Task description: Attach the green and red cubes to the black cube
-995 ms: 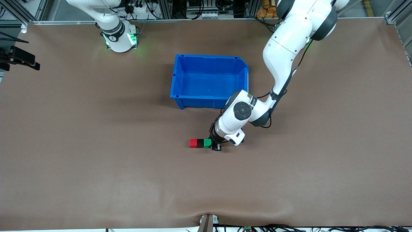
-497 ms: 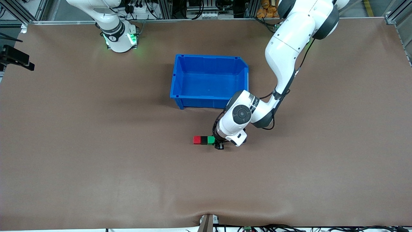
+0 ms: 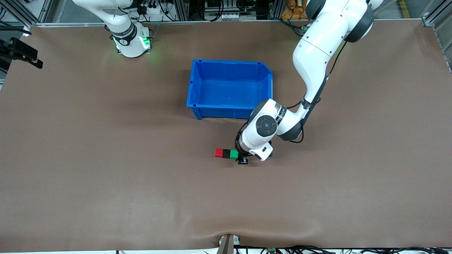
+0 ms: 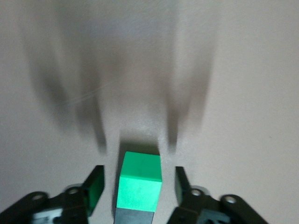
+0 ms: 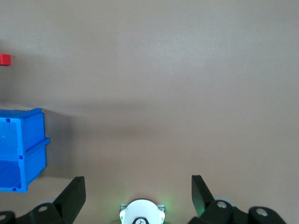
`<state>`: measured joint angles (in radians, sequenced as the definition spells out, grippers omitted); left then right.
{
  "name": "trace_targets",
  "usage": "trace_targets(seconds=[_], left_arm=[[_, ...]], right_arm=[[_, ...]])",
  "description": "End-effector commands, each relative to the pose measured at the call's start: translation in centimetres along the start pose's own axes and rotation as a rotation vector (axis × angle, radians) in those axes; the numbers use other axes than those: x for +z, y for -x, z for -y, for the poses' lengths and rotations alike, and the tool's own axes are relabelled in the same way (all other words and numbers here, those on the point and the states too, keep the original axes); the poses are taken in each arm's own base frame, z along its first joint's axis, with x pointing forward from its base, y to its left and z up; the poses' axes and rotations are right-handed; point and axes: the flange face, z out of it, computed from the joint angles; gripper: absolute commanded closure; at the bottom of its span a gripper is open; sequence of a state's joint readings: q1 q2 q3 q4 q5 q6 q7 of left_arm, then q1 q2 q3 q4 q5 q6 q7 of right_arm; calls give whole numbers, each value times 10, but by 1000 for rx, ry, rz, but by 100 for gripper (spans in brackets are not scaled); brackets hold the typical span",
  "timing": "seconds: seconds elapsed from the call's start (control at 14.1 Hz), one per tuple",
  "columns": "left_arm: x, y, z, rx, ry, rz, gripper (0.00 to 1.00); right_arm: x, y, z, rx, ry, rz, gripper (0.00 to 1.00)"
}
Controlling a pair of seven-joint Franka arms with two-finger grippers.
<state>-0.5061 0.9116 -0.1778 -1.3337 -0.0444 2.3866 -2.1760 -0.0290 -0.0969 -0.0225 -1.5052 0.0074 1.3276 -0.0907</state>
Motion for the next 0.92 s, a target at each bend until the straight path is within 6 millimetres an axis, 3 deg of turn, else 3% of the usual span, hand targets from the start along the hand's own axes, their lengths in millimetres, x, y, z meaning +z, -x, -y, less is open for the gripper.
trace_targets(seconds=[0.0,0.36,0.64,0.85], left_arm=[[-48,-4,-5,92,-6,-41,0],[-183,-69,-38,375,-89,-81,0],[-249,-124,-47,630,-173,-82,0],[-307,-166,-38,912,-260,-72,0]], right_arm=[[5,14,-6,-60,8,-19,0],[5,13,-12,-114,9,-20,0],[4,13,-16,-106,8,-23,0],[1,11,-19,-99,9,-29,0]])
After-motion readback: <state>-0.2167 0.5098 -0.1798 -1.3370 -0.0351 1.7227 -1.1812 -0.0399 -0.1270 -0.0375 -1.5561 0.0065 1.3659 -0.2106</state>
